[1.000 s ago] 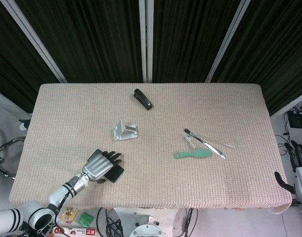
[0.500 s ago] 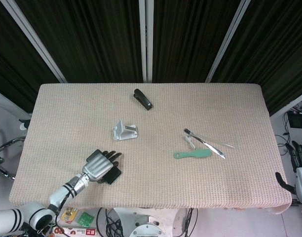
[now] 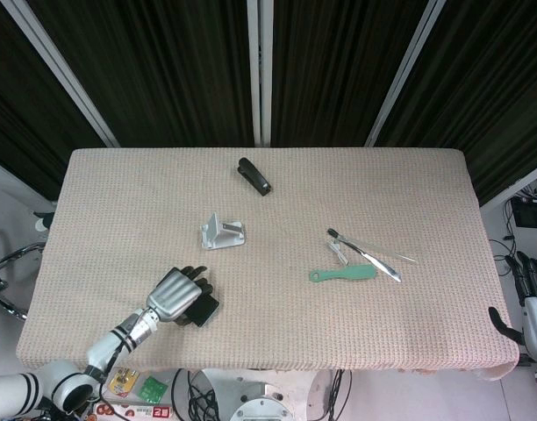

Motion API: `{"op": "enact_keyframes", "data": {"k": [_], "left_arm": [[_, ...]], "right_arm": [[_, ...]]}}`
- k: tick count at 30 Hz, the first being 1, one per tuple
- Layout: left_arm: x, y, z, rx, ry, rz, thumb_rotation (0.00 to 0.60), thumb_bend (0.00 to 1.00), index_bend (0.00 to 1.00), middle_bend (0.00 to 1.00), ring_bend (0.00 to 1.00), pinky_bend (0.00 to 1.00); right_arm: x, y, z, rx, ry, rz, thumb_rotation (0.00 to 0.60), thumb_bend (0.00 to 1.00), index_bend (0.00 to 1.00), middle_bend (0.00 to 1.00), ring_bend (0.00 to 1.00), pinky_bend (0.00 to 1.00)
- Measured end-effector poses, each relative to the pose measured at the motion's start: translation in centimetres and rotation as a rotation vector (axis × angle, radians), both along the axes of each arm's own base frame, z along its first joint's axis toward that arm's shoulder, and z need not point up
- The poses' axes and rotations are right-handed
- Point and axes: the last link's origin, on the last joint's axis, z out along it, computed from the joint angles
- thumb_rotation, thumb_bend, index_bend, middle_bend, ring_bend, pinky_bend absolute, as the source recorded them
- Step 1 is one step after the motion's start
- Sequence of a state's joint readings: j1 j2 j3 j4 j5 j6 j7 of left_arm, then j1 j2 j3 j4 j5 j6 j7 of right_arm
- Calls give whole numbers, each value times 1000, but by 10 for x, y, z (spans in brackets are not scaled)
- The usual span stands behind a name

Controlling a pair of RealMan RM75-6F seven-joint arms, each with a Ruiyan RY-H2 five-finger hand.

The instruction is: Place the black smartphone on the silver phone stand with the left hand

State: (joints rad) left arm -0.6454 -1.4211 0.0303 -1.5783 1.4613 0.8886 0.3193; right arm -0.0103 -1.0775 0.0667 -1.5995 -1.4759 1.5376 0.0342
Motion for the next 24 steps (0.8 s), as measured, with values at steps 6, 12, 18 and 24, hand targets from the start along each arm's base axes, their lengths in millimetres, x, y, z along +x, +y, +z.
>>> {"op": "enact_keyframes", "data": {"k": [6,12,18,24], "left_arm": [[0,3,5,39,-75,26,600,314,466,551,197,231],[-4,7,16,90,-164,76,600,315,475,573,216,233],[-15,11,31,130,-288,196,600,315,482,574,216,232],[-31,19,55,178,-419,339,600,316,485,583,217,232]], "right_arm": [[-1,0,1,-2,-2,-1,600,216,0,0,0,0],[-2,0,2,-5,-8,-2,600,216,0,0,0,0],[-2,0,1,-1,-16,1,600,216,0,0,0,0],[0,-1,1,2,-20,12,600,216,0,0,0,0]]}}
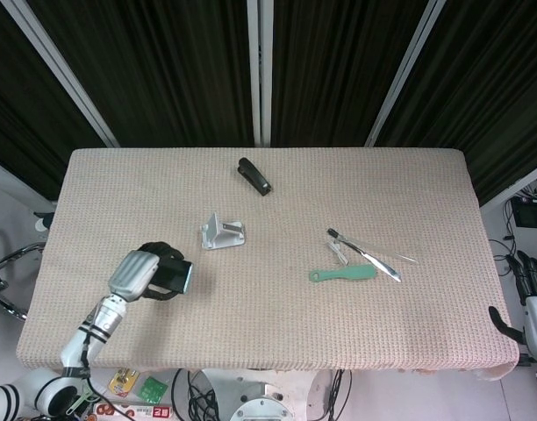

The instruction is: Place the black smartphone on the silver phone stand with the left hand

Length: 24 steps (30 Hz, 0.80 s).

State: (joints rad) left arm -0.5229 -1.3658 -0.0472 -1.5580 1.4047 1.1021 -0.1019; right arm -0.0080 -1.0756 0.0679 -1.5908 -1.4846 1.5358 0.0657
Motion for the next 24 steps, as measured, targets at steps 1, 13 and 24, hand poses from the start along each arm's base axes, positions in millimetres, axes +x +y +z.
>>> {"op": "enact_keyframes", "data": {"k": [1,13,24], "left_arm": [[-1,2,4,6,-37,28,600,315,485,583,217,232],[18,30,4,68,-395,293,600,316,485,590,220,223],[67,65,-9,85,-613,387,600,320,501,591,221,220]], "right_arm": [[0,0,0,1,0,2,600,216,0,0,0,0],[6,-3,-4,15,-8,24,600,216,0,0,0,0],[9,2,8,-17,-10,32,600,216,0,0,0,0]]}}
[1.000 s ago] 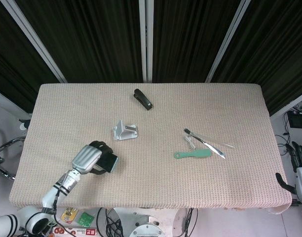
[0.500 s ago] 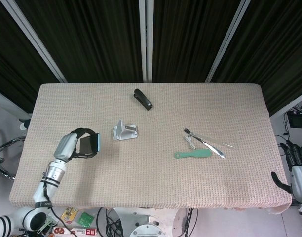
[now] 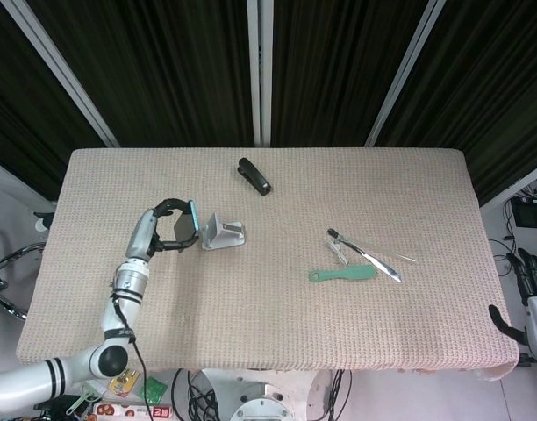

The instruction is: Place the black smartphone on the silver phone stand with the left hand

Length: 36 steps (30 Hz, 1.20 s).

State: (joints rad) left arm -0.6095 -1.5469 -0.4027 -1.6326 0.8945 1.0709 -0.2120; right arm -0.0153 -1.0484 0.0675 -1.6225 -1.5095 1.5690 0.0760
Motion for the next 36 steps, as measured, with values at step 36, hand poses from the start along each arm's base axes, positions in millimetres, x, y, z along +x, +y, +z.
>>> {"op": "enact_keyframes", "data": {"k": [36], "left_arm": [[12,31,-51,-72,-106,6,600,353,507,594,220,220]], "right_arm": [[-6,6,3,1,7,-30,600,216,0,0,0,0]]}}
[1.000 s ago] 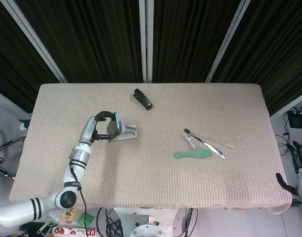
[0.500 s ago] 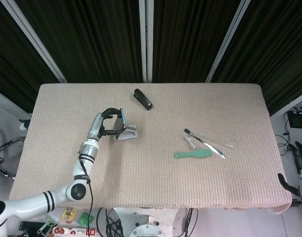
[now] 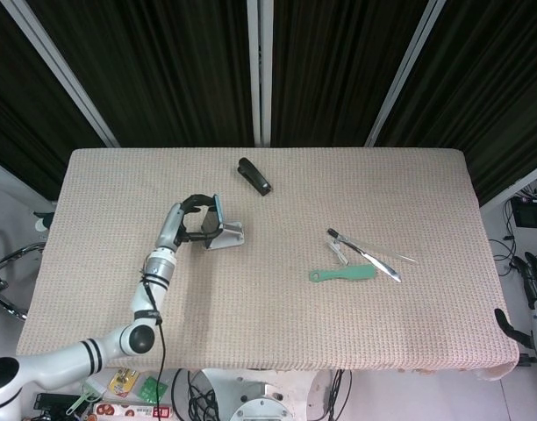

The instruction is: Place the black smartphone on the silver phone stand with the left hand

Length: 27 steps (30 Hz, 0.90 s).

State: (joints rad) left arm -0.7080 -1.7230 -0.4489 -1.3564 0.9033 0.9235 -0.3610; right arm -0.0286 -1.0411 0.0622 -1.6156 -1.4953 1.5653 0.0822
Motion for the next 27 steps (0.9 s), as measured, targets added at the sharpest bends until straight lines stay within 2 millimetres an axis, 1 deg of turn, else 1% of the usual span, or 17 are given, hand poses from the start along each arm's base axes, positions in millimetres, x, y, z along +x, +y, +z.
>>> {"op": "enact_keyframes", "data": {"k": [23,27], "left_arm": [[-10,1,-7,12,-6,3,600,353,507,590,220,220],[-10,1,-8,13,-1,-1,600,353,505,567,220,220]], "right_arm": [[-1,0,-2,10,14,-11,600,222,0,0,0,0],[-2,0,-2,11,15,-17,600,222,0,0,0,0]]}}
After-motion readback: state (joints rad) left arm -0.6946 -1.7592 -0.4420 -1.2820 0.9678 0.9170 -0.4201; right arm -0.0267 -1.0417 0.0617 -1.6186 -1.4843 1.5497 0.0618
